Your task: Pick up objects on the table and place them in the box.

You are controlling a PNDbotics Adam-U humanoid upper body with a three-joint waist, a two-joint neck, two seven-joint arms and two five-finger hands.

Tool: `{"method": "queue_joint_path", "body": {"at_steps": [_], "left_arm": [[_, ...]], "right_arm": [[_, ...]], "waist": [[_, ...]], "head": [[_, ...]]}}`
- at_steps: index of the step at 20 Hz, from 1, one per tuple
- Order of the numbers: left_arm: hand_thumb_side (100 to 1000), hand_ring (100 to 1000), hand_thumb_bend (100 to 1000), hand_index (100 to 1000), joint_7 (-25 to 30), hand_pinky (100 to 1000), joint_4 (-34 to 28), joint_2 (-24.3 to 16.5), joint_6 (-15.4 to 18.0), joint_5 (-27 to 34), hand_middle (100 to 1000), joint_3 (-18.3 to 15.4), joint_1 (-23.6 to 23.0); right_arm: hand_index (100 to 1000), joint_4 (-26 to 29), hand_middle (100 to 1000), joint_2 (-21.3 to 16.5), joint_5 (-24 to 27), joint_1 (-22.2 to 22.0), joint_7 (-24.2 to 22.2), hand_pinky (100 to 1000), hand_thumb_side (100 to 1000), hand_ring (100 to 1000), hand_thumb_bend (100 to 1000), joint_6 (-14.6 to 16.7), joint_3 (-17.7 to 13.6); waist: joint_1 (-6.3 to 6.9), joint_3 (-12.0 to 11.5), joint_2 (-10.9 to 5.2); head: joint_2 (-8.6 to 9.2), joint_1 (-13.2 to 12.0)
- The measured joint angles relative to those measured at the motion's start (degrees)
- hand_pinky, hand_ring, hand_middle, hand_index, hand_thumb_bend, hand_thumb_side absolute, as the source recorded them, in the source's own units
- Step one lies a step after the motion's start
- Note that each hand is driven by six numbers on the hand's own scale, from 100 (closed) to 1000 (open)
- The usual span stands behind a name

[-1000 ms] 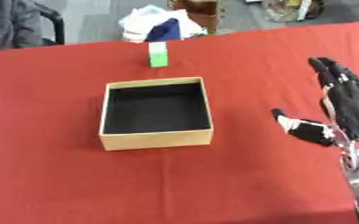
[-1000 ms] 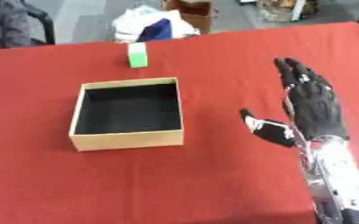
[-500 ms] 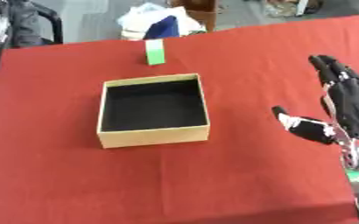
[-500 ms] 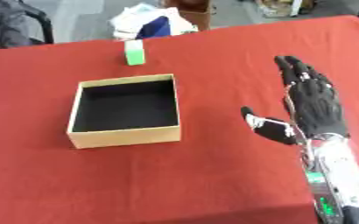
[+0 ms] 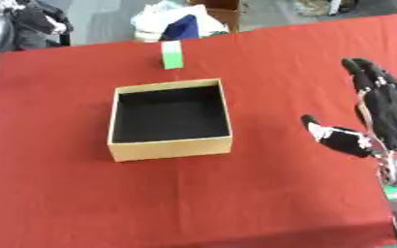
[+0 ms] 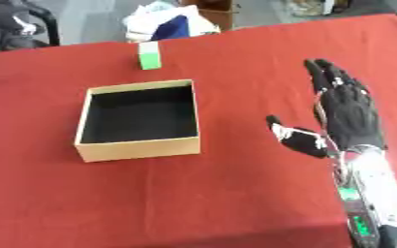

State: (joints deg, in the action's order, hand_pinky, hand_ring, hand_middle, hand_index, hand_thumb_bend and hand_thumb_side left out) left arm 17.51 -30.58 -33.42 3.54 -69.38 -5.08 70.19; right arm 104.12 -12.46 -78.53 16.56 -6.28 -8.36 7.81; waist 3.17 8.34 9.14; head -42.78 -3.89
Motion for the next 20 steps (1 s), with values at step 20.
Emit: {"method": "queue_joint_path", "body": {"at_steps": [20], "left_arm": [[436,824,661,886,1.27,820,-7.52,6.58,9.34,0.04,784,0.95,-0.63]], "right_arm": [[1000,0.58,904,-0.04,1.83,1.84,0.37,760,534,872,480,0.94,0.76]], "waist": [[1.52,5.04,3.90]], "head": [[2.12,-1.80]]}}
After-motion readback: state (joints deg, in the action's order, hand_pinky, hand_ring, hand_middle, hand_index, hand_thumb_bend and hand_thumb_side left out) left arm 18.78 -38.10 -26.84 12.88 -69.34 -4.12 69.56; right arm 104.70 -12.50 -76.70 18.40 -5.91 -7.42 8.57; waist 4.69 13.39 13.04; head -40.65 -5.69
